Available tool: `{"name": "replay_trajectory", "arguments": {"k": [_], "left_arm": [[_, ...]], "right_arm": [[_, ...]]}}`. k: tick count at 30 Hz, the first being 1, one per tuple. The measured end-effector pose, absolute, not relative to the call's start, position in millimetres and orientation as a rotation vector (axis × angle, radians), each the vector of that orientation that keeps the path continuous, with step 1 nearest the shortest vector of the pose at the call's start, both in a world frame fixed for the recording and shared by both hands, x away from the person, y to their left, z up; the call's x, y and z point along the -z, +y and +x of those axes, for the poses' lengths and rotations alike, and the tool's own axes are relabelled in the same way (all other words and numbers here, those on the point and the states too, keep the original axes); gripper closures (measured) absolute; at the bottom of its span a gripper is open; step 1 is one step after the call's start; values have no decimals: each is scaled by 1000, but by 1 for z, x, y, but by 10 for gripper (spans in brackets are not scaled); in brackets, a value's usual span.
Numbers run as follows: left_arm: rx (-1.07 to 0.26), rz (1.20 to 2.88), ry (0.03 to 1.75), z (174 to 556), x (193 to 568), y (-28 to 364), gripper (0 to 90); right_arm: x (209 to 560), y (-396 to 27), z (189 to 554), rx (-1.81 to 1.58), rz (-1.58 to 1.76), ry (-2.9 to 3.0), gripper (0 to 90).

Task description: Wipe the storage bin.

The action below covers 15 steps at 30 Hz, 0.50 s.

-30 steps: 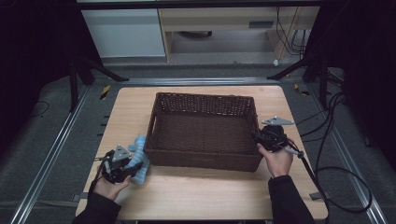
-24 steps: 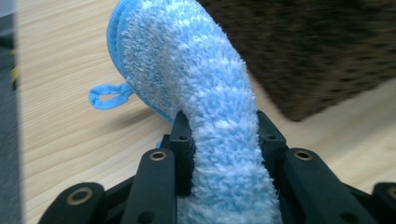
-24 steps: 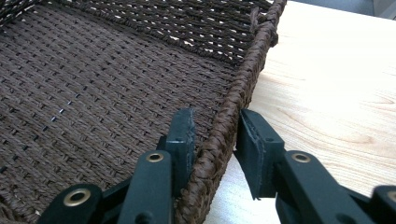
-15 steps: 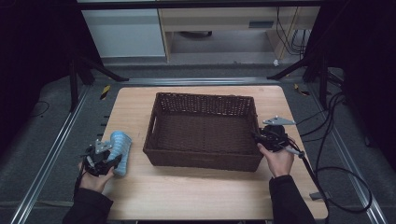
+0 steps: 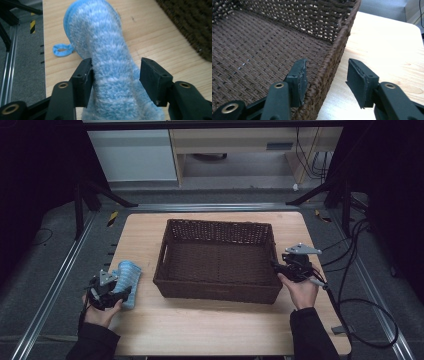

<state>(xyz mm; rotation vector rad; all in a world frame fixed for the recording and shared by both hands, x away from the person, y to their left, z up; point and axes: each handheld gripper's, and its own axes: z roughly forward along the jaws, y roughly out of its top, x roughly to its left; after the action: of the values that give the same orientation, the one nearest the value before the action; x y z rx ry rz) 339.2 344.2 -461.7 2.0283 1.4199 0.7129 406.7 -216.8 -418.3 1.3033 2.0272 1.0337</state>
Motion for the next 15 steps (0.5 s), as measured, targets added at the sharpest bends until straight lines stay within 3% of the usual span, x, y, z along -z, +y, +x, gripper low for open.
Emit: {"name": "replay_trajectory", "arguments": {"k": [15], "left_arm": [[-712,1930,1347,343,425,331,398]], "right_arm": [[405,-224,399,-1083,1289,2060,506]]}}
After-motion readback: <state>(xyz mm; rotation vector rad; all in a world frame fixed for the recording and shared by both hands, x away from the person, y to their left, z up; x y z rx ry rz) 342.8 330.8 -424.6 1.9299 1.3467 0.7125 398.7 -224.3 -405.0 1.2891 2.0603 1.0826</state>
